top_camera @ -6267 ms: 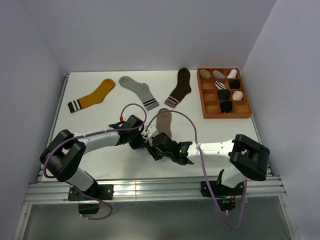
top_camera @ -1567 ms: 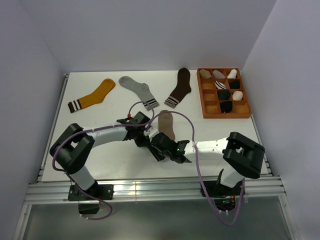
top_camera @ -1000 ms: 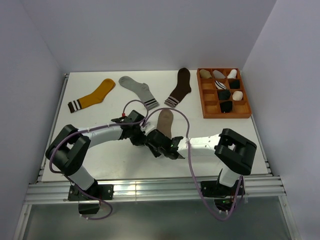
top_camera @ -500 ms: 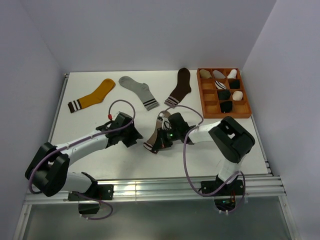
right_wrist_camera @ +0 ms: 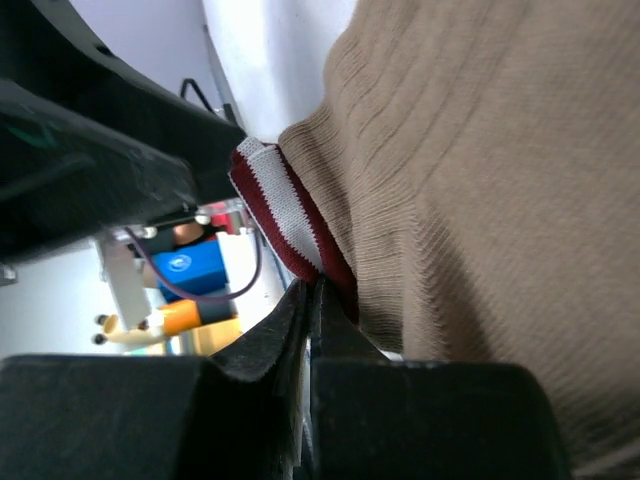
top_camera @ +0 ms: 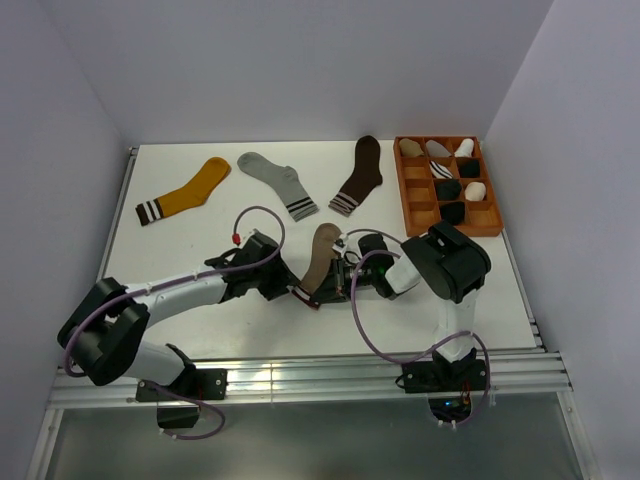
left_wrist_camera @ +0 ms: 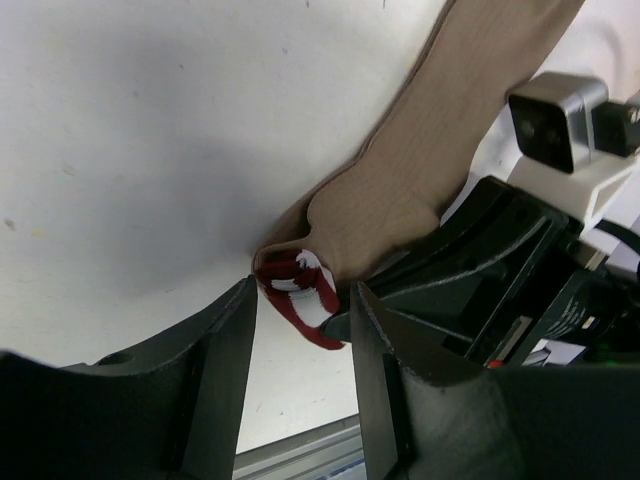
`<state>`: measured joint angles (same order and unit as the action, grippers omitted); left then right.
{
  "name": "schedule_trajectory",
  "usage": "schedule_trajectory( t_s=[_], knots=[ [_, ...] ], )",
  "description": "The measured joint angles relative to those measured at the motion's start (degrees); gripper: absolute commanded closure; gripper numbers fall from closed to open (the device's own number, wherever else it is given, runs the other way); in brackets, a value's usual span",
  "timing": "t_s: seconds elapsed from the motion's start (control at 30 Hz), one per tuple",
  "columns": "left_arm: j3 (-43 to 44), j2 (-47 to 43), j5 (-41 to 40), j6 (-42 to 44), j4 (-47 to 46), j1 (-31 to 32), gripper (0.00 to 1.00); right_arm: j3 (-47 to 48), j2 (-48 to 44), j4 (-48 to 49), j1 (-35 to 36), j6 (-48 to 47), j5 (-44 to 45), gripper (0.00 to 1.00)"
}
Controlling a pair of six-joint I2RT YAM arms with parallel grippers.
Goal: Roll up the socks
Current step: Roll the sock at the center of the board.
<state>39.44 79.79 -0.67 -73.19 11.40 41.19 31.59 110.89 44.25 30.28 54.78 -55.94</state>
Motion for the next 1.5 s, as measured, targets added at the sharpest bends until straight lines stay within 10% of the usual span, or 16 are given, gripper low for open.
schedule_trajectory(
  t_s=[0.93, 1.2, 1.5],
  knots=[
    [-0.24, 6.16, 0.33, -1.6, -2.49, 2.19, 0.56, -1.25, 5.64, 12.35, -2.16, 6.84, -3.8, 1.0],
    [0.7, 9.09, 0.48, -1.42, -5.01, 2.49, 0.75, -1.2, 5.46, 11.37, -2.36, 5.88, -3.56, 1.0],
    [4.68, 11.98, 0.9, 0.74, -3.04, 2.73, 1.0, 0.94, -5.46, -11.78, -2.54, -6.23, 3.61, 0.63]
  ],
)
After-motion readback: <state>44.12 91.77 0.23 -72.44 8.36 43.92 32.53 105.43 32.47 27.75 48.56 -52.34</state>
